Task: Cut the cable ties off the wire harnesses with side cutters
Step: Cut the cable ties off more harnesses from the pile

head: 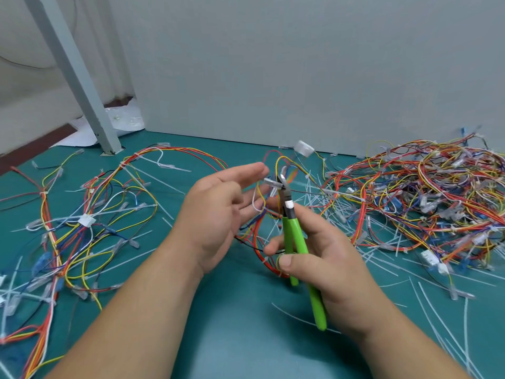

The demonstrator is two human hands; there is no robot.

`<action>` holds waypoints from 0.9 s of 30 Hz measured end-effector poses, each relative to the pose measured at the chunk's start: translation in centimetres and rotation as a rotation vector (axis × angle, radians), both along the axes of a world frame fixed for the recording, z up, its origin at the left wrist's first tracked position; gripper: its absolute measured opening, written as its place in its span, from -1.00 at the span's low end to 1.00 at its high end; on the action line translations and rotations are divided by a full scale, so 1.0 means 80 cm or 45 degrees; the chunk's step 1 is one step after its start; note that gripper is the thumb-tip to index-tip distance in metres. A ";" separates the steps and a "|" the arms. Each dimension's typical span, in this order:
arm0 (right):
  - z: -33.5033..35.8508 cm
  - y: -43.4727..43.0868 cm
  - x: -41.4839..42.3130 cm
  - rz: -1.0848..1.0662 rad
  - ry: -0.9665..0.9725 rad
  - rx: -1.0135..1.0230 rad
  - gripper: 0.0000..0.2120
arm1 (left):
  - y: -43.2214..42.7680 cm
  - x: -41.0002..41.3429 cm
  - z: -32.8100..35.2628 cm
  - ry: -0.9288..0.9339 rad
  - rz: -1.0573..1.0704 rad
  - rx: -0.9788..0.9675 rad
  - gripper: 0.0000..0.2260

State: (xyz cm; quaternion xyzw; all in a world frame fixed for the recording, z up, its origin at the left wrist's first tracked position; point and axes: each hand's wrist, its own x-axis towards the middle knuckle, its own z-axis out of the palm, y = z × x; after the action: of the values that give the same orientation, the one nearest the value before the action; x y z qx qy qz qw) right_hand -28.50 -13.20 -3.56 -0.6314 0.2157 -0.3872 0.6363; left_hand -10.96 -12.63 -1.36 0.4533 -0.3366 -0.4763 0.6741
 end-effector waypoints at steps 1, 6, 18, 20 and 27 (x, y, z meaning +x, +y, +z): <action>-0.001 0.000 0.000 0.004 -0.006 0.008 -0.37 | 0.001 -0.001 0.001 -0.046 -0.035 -0.018 -0.52; -0.008 -0.009 -0.003 0.056 -0.098 0.127 -0.38 | 0.005 -0.009 -0.002 -0.434 -0.030 -0.125 -0.59; -0.009 -0.021 -0.010 0.021 -0.369 0.286 -0.36 | 0.009 -0.010 -0.010 -1.065 0.256 -0.008 -0.66; -0.010 -0.022 -0.011 0.020 -0.354 0.275 -0.35 | 0.011 -0.016 -0.009 -1.085 0.161 -0.026 -0.72; -0.014 -0.024 -0.010 0.042 -0.229 0.199 -0.42 | 0.002 -0.011 -0.012 -0.972 0.327 0.027 -0.84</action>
State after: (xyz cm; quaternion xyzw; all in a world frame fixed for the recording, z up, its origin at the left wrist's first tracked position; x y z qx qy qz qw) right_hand -29.26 -15.12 -4.72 -0.5458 0.1770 -0.4139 0.7067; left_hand -11.85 -12.45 -2.35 0.6429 -0.4985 -0.1892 0.5499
